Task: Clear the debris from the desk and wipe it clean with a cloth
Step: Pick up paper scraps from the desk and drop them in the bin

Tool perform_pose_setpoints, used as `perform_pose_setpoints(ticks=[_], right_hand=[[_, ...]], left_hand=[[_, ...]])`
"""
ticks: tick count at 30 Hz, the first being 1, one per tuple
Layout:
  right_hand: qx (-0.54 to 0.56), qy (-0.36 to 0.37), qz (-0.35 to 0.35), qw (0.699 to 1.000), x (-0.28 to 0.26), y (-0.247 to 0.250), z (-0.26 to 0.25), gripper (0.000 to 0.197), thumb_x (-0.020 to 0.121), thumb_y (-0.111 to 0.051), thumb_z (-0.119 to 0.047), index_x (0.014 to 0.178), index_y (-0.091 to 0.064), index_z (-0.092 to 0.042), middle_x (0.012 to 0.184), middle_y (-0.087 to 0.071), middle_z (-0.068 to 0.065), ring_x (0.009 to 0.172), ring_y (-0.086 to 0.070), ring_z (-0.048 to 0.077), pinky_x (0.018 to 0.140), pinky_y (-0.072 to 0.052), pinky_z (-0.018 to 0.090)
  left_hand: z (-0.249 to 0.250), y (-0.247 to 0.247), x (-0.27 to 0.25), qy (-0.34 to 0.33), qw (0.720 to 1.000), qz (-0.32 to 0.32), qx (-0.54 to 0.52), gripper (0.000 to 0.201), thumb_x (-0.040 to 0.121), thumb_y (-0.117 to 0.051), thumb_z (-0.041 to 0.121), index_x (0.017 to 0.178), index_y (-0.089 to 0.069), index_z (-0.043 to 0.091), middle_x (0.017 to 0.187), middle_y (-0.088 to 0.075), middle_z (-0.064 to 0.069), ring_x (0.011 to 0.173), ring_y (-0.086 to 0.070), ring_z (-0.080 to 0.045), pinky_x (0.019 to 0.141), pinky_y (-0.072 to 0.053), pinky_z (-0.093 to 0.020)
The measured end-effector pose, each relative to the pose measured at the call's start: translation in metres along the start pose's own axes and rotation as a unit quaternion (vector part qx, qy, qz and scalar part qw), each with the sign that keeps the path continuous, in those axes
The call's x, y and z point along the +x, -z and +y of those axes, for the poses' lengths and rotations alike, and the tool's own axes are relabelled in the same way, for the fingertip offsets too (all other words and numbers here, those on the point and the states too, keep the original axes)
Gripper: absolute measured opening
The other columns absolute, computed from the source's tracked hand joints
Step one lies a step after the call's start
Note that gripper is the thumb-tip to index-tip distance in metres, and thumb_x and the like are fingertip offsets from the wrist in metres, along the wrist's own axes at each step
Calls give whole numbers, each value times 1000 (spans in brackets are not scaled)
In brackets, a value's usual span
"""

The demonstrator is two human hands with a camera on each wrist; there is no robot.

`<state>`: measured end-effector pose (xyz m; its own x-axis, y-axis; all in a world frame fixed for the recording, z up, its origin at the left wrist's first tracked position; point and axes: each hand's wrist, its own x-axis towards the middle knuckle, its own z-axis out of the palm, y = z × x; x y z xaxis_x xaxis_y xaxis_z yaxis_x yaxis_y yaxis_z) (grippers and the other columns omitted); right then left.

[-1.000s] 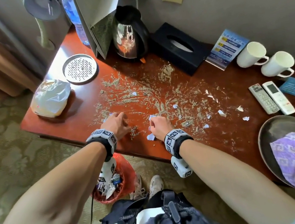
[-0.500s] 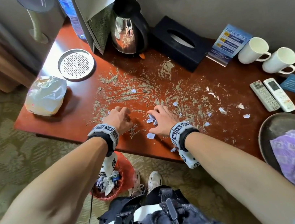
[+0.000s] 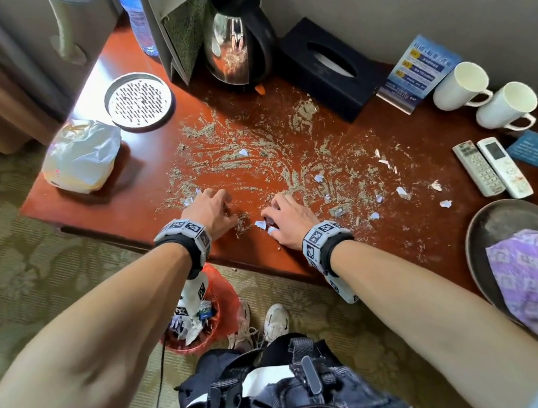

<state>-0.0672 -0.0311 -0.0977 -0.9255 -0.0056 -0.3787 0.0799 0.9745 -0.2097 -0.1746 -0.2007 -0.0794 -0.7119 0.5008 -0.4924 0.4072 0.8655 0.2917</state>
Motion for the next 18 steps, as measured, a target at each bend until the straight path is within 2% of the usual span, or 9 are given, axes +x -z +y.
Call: perform_pose_setpoints(ticks=[4, 9, 13, 18], right_hand=[[6, 3, 16, 1000, -3, -3, -5, 21, 98, -51, -20, 118, -56, -15, 112, -46, 4, 102, -45, 20, 82, -51, 35], [39, -13, 30, 999, -4, -1, -13, 21, 96, -49, -6, 113, -59, -12, 112, -53, 4, 104, -51, 21, 88, -46, 32], [97, -64, 12, 993, -2, 7, -17, 22, 94, -48, -3, 107, -64, -10, 109, -58, 5, 103, -54, 24, 90, -44, 33], [200, -155, 24, 967, 2, 12, -15, 27, 89, -43, 4, 92, -67, -10, 105, -57, 4, 94, -51, 20, 82, -41, 29]], left_hand=[[-5, -4, -4, 0, 1000, -10, -17, 49, 88, -63, 42, 130, -49, 22, 131, -46, -5, 112, -53, -23, 91, -52, -43], [-9, -2, -8, 0, 1000, -10, -23, 49, 88, -63, 42, 131, -49, 22, 129, -45, -4, 112, -52, -22, 93, -51, -42], [-12, 0, -9, -5, 1000, -4, -26, 43, 89, -63, 40, 126, -51, 22, 126, -46, -4, 107, -52, -20, 91, -52, -41], [-10, 5, -9, -6, 1000, 1, -18, 40, 87, -64, 40, 121, -54, 23, 124, -48, -4, 105, -54, -21, 89, -53, -43]])
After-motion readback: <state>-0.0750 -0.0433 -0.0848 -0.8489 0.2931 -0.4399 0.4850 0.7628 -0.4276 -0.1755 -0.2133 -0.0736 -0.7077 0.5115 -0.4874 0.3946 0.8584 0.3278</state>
